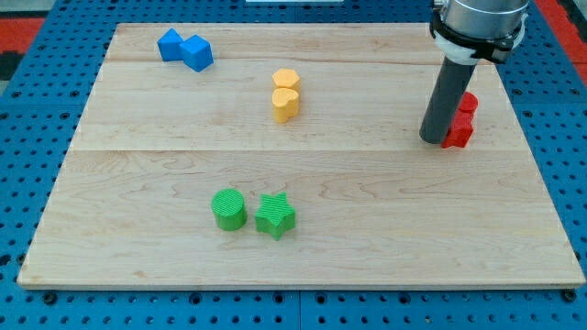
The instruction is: Push the red star to the top of the green blocks
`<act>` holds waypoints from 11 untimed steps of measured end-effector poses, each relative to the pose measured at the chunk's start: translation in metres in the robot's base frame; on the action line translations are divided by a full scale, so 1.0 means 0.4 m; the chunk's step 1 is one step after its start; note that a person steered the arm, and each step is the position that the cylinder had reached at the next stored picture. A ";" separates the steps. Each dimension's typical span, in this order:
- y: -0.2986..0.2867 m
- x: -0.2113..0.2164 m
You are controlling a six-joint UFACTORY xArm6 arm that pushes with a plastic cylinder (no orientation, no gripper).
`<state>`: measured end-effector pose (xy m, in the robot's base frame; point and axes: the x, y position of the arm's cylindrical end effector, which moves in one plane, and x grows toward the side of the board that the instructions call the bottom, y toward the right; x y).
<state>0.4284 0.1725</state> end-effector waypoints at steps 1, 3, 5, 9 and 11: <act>-0.030 0.067; 0.279 0.108; 0.181 -0.051; 0.052 -0.056; -0.266 0.020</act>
